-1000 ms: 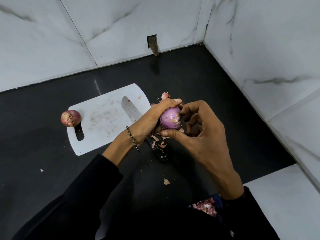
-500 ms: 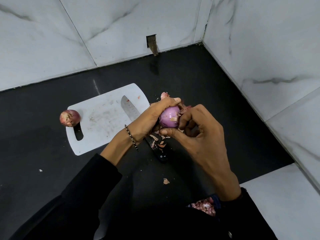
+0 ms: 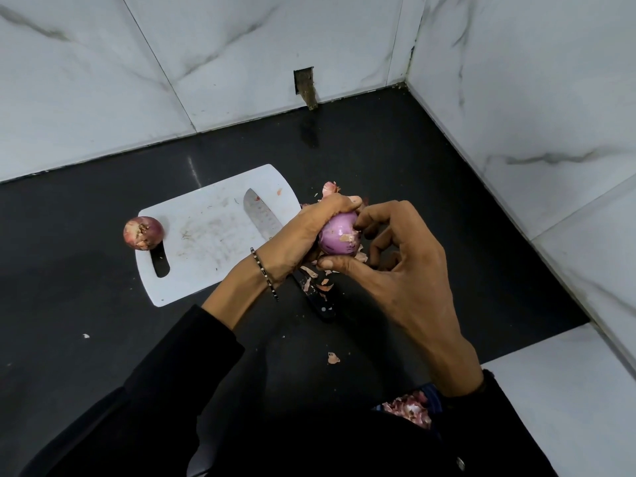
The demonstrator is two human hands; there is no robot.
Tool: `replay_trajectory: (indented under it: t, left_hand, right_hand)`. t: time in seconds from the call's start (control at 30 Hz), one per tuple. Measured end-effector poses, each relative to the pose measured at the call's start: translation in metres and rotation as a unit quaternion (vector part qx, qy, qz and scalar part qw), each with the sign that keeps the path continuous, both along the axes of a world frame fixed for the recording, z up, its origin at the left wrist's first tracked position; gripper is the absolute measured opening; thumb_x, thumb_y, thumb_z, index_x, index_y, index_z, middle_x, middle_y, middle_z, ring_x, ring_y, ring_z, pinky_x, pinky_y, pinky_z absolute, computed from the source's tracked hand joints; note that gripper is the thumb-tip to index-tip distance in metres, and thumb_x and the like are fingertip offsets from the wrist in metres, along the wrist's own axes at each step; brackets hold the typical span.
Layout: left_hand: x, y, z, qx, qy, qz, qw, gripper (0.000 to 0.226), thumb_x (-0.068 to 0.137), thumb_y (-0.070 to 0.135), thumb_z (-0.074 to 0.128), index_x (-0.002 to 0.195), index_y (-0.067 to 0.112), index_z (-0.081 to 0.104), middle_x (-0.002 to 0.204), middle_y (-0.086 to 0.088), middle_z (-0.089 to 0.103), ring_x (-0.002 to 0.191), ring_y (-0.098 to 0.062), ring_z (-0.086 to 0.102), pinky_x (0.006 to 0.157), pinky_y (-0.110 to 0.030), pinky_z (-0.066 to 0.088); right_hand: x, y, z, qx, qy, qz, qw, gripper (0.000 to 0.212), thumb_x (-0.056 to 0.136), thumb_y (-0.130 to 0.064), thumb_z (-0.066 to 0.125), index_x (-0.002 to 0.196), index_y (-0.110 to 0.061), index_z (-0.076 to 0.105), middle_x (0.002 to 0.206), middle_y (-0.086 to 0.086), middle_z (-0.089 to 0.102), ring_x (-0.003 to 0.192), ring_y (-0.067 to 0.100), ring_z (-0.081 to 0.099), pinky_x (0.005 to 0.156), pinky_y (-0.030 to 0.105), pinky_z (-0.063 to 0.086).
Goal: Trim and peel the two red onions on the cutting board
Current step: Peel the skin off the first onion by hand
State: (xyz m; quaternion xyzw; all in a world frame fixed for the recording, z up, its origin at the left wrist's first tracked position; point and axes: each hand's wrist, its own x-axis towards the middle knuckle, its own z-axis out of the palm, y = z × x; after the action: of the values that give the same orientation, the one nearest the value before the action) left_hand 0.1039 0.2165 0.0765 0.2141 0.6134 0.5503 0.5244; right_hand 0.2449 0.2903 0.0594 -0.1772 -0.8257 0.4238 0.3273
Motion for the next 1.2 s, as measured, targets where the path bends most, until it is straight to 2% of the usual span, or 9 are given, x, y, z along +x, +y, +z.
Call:
replay_trajectory:
  t: [0.2,0.33,0.4,0.53,0.67,0.77,0.9,1.07,1.2]
  left_hand:
    - [0.000,0.002,0.000,-0.017,0.023,0.041,0.999,0.038,0.082,0.050,0.065,0.088,0.014,0.072,0.094,-0.022,0.059,0.088,-0.035,0.050,0.073,-0.038,0.042]
    - [0.000,0.005,0.001,-0.014,0.035,0.027,0.999,0.054,0.080,0.054,0.063,0.098,0.004,0.071,0.095,-0.025,0.061,0.086,-0.038,0.053,0.077,-0.040,0.042]
    - [0.000,0.006,0.001,-0.018,0.047,0.020,0.999,0.057,0.080,0.054,0.061,0.100,0.001,0.068,0.093,-0.023,0.062,0.084,-0.035,0.056,0.070,-0.034,0.046]
    - [0.002,0.007,0.000,-0.043,0.078,0.007,0.996,0.041,0.092,0.050,0.054,0.079,0.013,0.066,0.080,-0.017,0.063,0.062,-0.019,0.058,0.053,-0.023,0.044]
    - [0.002,0.008,0.001,-0.068,0.102,0.002,0.992,0.049,0.095,0.051,0.046,0.065,0.015,0.060,0.065,-0.014,0.056,0.038,-0.014,0.043,0.044,-0.019,0.034]
    - [-0.001,0.009,-0.002,-0.086,0.116,0.002,0.990,0.054,0.089,0.059,0.046,0.065,0.013,0.062,0.066,-0.021,0.054,0.039,-0.020,0.041,0.046,-0.023,0.034]
    - [-0.003,0.012,-0.005,-0.107,0.142,0.006,0.984,0.053,0.091,0.058,0.047,0.060,0.017,0.061,0.059,-0.016,0.054,0.040,-0.021,0.042,0.046,-0.025,0.034]
    - [-0.005,0.014,-0.008,-0.121,0.102,0.003,0.987,0.060,0.084,0.063,0.049,0.064,0.007,0.057,0.050,-0.014,0.044,0.037,-0.023,0.036,0.046,-0.023,0.031]
    - [-0.005,0.016,-0.009,-0.132,0.099,-0.007,0.986,0.065,0.080,0.068,0.048,0.066,0.005,0.056,0.047,-0.012,0.044,0.036,-0.021,0.035,0.045,-0.022,0.032]
  right_hand:
    - [0.000,-0.003,-0.006,0.017,-0.012,-0.010,1.000,0.040,0.076,-0.055,0.074,0.083,-0.019,0.059,0.092,-0.011,0.053,0.075,0.005,0.053,0.061,0.012,0.043]
    - [0.002,0.001,-0.002,-0.016,0.005,-0.025,1.000,0.047,0.071,-0.054,0.079,0.088,-0.016,0.056,0.088,-0.013,0.053,0.071,0.008,0.053,0.059,0.013,0.043]
    - [0.002,0.002,-0.001,-0.016,0.009,-0.022,1.000,0.049,0.071,-0.052,0.080,0.094,-0.016,0.057,0.093,-0.013,0.052,0.071,0.007,0.052,0.060,0.012,0.042]
    - [0.002,0.000,-0.001,0.014,0.005,-0.020,1.000,0.045,0.073,-0.055,0.076,0.101,-0.026,0.056,0.099,-0.010,0.055,0.073,0.007,0.053,0.059,0.013,0.043]
    - [0.002,0.002,-0.003,0.036,-0.004,-0.025,0.999,0.043,0.076,-0.058,0.071,0.101,-0.026,0.058,0.102,-0.012,0.053,0.074,0.003,0.053,0.059,0.016,0.045]
    - [0.001,0.004,-0.005,0.042,-0.013,-0.025,0.999,0.044,0.076,-0.061,0.070,0.103,-0.028,0.058,0.104,-0.015,0.051,0.075,0.000,0.053,0.060,0.013,0.044]
    - [0.001,0.006,-0.005,0.054,-0.025,-0.024,0.998,0.047,0.077,-0.063,0.068,0.108,-0.030,0.058,0.106,-0.017,0.050,0.076,-0.001,0.052,0.061,0.014,0.043]
    - [0.001,0.005,-0.011,0.051,-0.039,-0.032,0.997,0.040,0.080,-0.062,0.065,0.091,-0.024,0.061,0.100,-0.016,0.052,0.079,0.006,0.054,0.058,0.034,0.052]
    - [0.003,0.006,-0.009,0.042,-0.023,-0.038,0.998,0.037,0.079,-0.056,0.070,0.095,-0.025,0.056,0.099,-0.012,0.054,0.073,0.008,0.055,0.057,0.021,0.047]
